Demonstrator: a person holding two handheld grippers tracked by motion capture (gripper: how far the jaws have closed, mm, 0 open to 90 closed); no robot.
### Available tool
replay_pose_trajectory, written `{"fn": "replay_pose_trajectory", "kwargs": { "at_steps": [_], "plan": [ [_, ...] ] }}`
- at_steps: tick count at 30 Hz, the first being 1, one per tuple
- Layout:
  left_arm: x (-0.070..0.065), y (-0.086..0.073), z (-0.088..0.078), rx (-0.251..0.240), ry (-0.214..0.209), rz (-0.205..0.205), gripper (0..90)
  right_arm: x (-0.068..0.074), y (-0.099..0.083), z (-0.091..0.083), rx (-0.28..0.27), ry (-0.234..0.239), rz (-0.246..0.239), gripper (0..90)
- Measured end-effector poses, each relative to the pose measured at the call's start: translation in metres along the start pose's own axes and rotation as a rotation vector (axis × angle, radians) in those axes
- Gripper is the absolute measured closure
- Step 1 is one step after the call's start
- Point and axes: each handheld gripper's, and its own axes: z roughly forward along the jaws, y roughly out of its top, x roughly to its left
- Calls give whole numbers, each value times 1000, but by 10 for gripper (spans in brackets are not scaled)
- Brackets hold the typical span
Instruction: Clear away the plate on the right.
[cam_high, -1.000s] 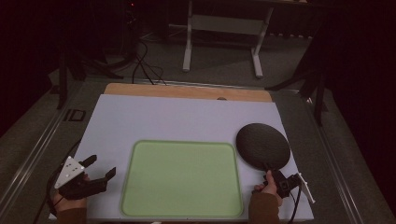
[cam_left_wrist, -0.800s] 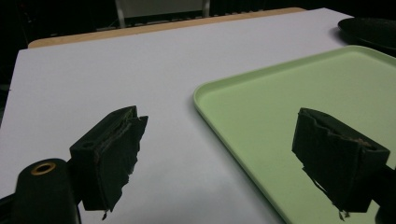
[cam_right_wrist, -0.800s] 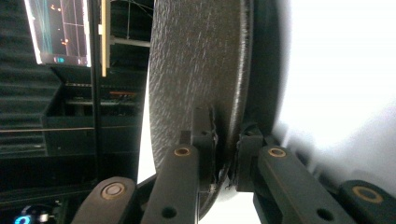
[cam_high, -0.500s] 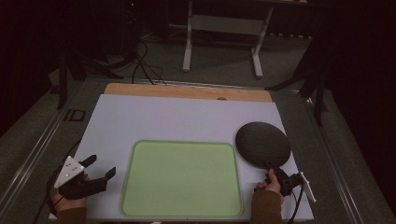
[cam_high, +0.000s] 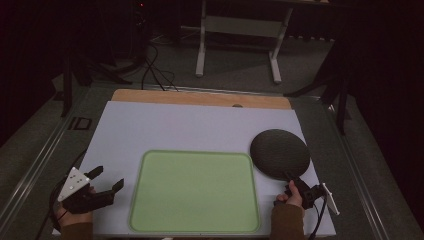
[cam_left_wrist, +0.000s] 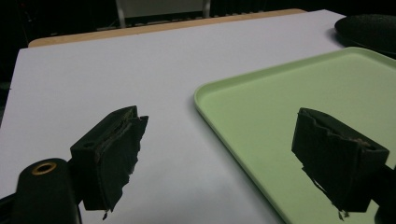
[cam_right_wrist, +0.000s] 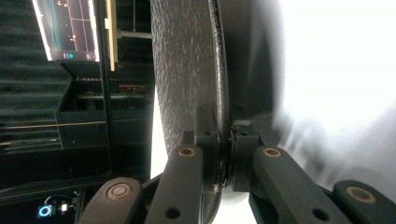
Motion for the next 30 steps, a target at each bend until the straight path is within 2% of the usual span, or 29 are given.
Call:
{"fn": "replay_pose_trajectory", "kwargs": {
  "at_steps": [6, 22, 30],
  "plan": [
    [0, 0, 0, 2, -3, 1, 162, 0, 1, -1, 26, 18, 15, 851],
    [0, 0, -1, -2, 0, -4, 164, 3, 1, -2, 73, 57, 5, 845],
    [1, 0, -1, -5, -2, -6, 164, 7, -1, -1, 96, 84, -19, 844]
  ]
}}
